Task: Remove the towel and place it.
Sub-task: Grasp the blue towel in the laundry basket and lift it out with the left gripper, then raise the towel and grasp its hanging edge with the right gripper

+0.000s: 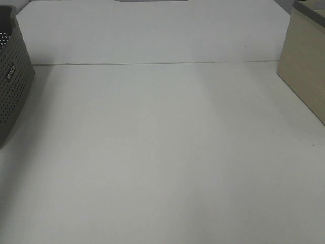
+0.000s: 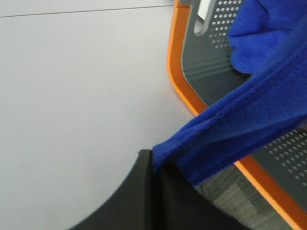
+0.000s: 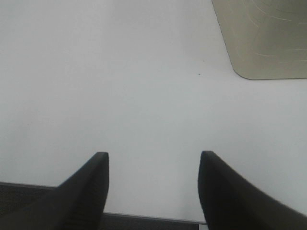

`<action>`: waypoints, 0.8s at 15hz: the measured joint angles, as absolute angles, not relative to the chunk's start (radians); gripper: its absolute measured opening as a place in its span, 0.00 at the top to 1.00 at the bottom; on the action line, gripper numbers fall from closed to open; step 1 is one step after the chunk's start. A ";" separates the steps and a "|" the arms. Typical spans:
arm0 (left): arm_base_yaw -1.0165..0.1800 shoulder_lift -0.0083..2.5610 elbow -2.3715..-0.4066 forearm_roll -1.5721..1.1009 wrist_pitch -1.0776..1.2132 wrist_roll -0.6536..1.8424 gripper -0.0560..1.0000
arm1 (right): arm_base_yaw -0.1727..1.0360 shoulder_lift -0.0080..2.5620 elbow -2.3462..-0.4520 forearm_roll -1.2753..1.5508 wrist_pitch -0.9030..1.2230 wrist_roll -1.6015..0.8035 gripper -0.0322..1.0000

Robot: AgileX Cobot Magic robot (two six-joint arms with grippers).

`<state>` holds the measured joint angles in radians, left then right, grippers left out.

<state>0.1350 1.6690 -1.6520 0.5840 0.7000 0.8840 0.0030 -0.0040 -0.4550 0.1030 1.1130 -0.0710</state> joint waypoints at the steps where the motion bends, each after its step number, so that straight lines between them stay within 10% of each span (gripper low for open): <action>1: 0.131 1.640 -1.652 0.581 0.681 0.883 0.95 | 0.003 -0.004 -0.455 0.103 1.112 -0.071 0.42; 12: -0.351 1.394 -1.652 0.867 0.404 0.887 0.95 | 0.003 0.177 -0.467 0.339 0.973 -0.284 0.42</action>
<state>-0.3510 1.3940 -1.6520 0.8670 0.4040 0.8870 0.0030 0.1770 -0.4670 0.3390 0.9730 -0.2840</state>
